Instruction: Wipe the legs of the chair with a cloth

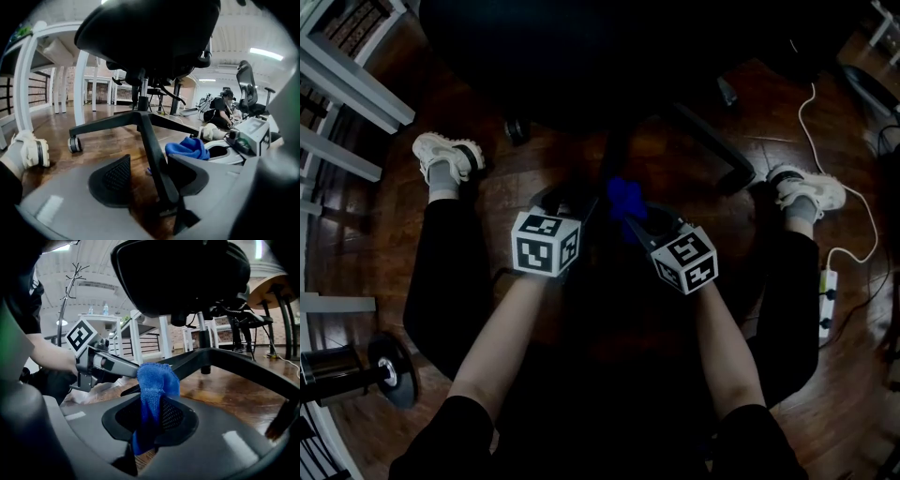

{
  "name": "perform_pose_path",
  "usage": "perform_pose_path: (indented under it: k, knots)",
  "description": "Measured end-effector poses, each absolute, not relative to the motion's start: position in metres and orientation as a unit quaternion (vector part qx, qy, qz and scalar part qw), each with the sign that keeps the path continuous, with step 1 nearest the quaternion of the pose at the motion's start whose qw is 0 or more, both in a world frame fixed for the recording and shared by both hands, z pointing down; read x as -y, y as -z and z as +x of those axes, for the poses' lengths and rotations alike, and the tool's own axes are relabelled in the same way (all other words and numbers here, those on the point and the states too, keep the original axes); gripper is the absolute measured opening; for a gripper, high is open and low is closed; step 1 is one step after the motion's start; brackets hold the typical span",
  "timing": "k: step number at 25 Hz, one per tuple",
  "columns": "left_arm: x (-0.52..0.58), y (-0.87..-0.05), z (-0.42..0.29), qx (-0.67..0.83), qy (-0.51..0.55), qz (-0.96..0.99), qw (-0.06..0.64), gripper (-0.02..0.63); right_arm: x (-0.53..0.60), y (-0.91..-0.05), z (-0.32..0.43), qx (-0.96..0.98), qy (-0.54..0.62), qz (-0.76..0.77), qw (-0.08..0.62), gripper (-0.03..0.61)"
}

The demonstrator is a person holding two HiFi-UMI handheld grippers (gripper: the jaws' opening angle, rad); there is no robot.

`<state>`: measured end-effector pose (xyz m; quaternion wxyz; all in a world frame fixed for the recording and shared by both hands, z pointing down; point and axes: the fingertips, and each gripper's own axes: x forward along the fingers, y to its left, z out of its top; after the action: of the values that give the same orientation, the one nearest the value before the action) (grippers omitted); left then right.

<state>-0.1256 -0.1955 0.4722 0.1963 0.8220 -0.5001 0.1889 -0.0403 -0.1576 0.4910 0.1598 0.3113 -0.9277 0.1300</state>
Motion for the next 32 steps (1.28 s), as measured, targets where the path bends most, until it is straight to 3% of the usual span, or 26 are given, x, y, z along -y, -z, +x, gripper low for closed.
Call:
perform_pose_path:
  k: [8,9,11,13,24,32]
  knots:
    - [0.242,-0.510,-0.069,0.539,-0.321,0.757,0.182,0.256,0.177,-0.484,0.041,0.887,-0.177,0.412,0.108,0.087]
    - [0.244,-0.511,-0.072,0.547,-0.324,0.750,0.181,0.246,0.180,-0.485,0.047,0.883,-0.181,0.420,0.104,0.087]
    - [0.248,-0.513,-0.078,0.555,-0.329,0.743,0.175,0.155,0.187,-0.486,0.057,0.876,-0.189,0.433,0.095,0.087]
    - [0.249,-0.513,-0.077,0.548,-0.328,0.752,0.166,0.155,0.195,-0.485,0.064,0.869,-0.196,0.446,0.087,0.087]
    - [0.242,-0.509,-0.085,0.503,-0.296,0.796,0.159,0.152,0.193,-0.491,0.045,0.870,-0.206,0.438,0.094,0.087]
    - [0.236,-0.515,-0.133,0.485,-0.325,0.793,0.172,0.146,0.235,-0.492,0.020,0.864,-0.178,0.457,0.111,0.087]
